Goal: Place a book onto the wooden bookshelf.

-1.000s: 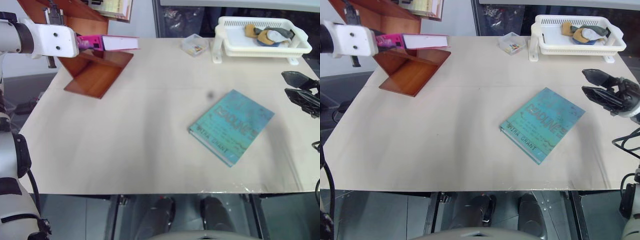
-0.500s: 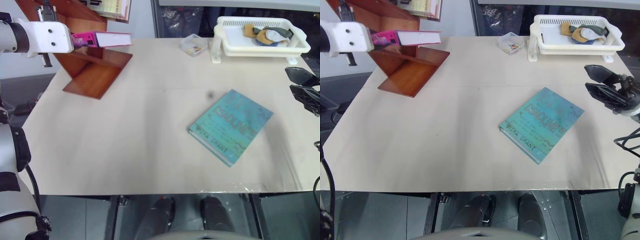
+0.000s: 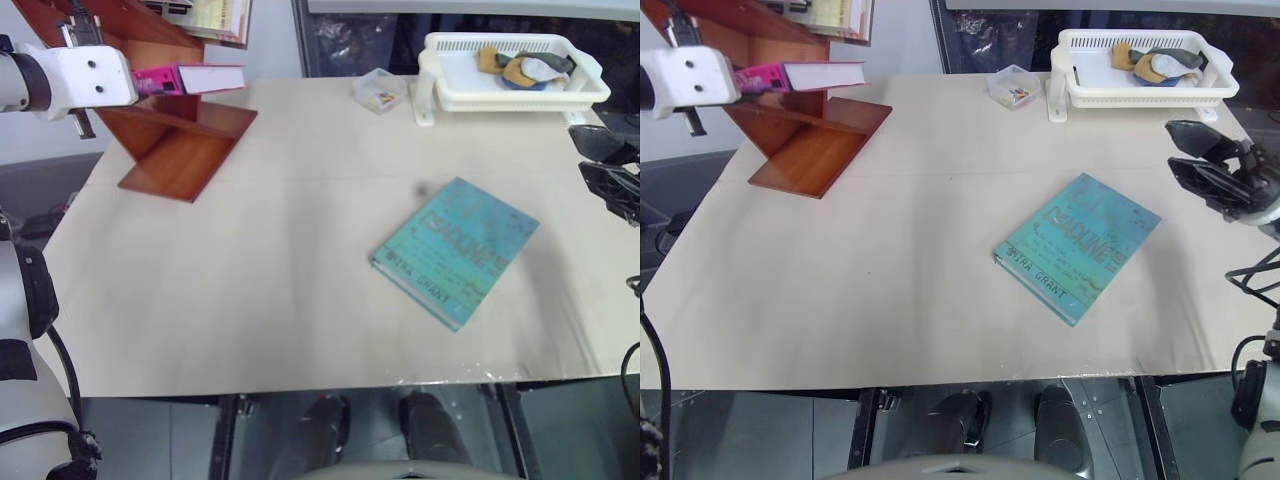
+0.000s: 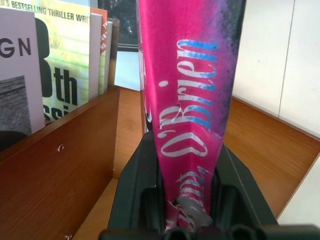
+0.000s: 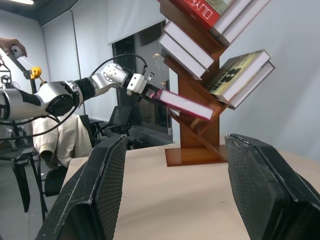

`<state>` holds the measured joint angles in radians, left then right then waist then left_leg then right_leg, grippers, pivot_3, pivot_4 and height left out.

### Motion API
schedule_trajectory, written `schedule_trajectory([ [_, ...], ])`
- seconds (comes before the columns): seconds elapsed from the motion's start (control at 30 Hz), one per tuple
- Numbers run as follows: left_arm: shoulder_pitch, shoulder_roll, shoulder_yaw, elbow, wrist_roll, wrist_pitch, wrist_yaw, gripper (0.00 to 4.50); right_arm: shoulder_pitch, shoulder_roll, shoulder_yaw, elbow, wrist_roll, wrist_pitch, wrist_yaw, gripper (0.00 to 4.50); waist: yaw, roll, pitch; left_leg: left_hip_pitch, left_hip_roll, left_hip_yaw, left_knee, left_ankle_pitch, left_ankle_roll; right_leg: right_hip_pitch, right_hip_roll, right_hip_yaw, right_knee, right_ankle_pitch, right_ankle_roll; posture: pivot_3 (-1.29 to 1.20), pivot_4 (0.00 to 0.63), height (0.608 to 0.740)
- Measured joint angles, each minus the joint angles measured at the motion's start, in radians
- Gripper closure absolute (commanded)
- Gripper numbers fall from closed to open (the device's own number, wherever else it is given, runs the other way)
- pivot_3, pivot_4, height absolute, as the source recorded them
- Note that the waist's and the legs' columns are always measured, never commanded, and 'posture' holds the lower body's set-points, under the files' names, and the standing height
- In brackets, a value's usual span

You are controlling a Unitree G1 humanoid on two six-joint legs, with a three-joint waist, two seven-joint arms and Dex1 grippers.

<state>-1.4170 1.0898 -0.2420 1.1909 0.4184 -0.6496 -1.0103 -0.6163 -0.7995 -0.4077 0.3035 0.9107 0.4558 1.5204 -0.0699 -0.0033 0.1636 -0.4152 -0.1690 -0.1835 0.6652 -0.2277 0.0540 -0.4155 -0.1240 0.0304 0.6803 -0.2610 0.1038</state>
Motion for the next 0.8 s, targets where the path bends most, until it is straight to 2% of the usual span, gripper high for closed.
schedule_trajectory([
  [0.37, -0.008, -0.002, -0.070, 0.049, 0.109, -0.012, 0.187, 4.01, -0.001, -0.004, 0.001, 0.025, -0.022, 0.005, 0.001, 1.32, -0.001, 0.000, 0.000, -0.001, 0.000, 0.005, 0.000, 0.000, 0.001, -0.004, 0.001, 0.006, 0.001, 0.000, 0.000, 0.00, 0.150, 0.740],
  [0.43, -0.007, -0.002, -0.076, 0.057, 0.120, -0.010, 0.211, 3.01, -0.002, -0.004, 0.002, 0.026, -0.026, 0.005, 0.002, 1.32, -0.001, 0.000, 0.000, -0.001, 0.000, 0.007, 0.000, -0.001, 0.002, -0.005, 0.001, 0.008, 0.002, 0.000, 0.000, 0.00, 0.150, 0.740],
  [0.47, -0.007, -0.002, -0.076, 0.060, 0.123, -0.007, 0.214, 2.83, -0.004, -0.004, 0.002, 0.027, -0.028, 0.005, 0.002, 1.32, -0.001, 0.000, 0.000, -0.001, 0.001, 0.008, 0.000, -0.001, 0.002, -0.005, 0.001, 0.009, 0.002, 0.000, 0.000, 0.00, 0.150, 0.740],
  [0.5, -0.007, -0.002, -0.082, 0.078, 0.132, 0.005, 0.224, 2.22, -0.010, -0.004, 0.002, 0.030, -0.030, 0.005, 0.002, 1.32, -0.001, 0.000, 0.000, -0.001, 0.001, 0.009, 0.000, -0.001, 0.002, -0.006, 0.001, 0.010, 0.003, 0.000, 0.000, 0.00, 0.150, 0.740],
  [0.53, -0.006, -0.001, -0.082, 0.089, 0.137, 0.010, 0.231, 2.07, -0.012, -0.004, 0.002, 0.031, -0.031, 0.004, 0.002, 1.32, 0.000, -0.001, 0.000, -0.001, 0.001, 0.009, 0.000, -0.002, 0.003, -0.006, 0.001, 0.010, 0.003, 0.000, 0.000, 0.00, 0.150, 0.740],
  [0.57, -0.006, -0.001, -0.083, 0.096, 0.142, 0.014, 0.238, 1.46, -0.017, -0.004, 0.002, 0.032, -0.034, 0.003, 0.002, 1.32, 0.001, -0.001, 0.001, -0.001, 0.001, 0.009, 0.000, -0.002, 0.003, -0.006, 0.001, 0.010, 0.003, 0.000, 0.000, 0.00, 0.150, 0.740],
  [0.6, -0.006, -0.001, -0.084, 0.098, 0.147, 0.017, 0.243, 1.28, -0.021, -0.004, 0.002, 0.033, -0.035, 0.002, 0.003, 1.32, 0.002, -0.001, 0.001, -0.001, 0.001, 0.009, 0.000, -0.002, 0.003, -0.006, 0.001, 0.010, 0.003, 0.000, 0.000, 0.00, 0.150, 0.740],
  [0.67, -0.007, 0.000, -0.087, 0.100, 0.156, 0.025, 0.261, 0.38, -0.027, -0.004, 0.002, 0.035, -0.037, -0.001, 0.004, 1.32, 0.005, -0.002, 0.001, -0.001, 0.001, 0.009, 0.000, -0.002, 0.003, -0.006, 0.001, 0.010, 0.003, 0.000, 0.000, 0.00, 0.150, 0.740],
  [0.7, -0.007, 0.001, -0.090, 0.102, 0.168, 0.027, 0.272, 0.13, -0.028, -0.004, 0.002, 0.035, -0.039, -0.001, 0.004, 1.32, 0.007, -0.002, 0.001, -0.001, 0.001, 0.009, 0.000, -0.002, 0.003, -0.006, 0.001, 0.010, 0.003, 0.000, 0.000, 0.00, 0.150, 0.740],
  [0.8, -0.007, 0.003, -0.105, 0.111, 0.186, 0.035, 0.291, 0.13, -0.028, -0.004, 0.002, 0.036, -0.040, -0.001, 0.004, 1.32, 0.011, -0.002, 0.001, -0.002, 0.001, 0.009, 0.000, -0.002, 0.003, -0.006, 0.001, 0.010, 0.003, 0.000, 0.000, 0.00, 0.150, 0.740],
])
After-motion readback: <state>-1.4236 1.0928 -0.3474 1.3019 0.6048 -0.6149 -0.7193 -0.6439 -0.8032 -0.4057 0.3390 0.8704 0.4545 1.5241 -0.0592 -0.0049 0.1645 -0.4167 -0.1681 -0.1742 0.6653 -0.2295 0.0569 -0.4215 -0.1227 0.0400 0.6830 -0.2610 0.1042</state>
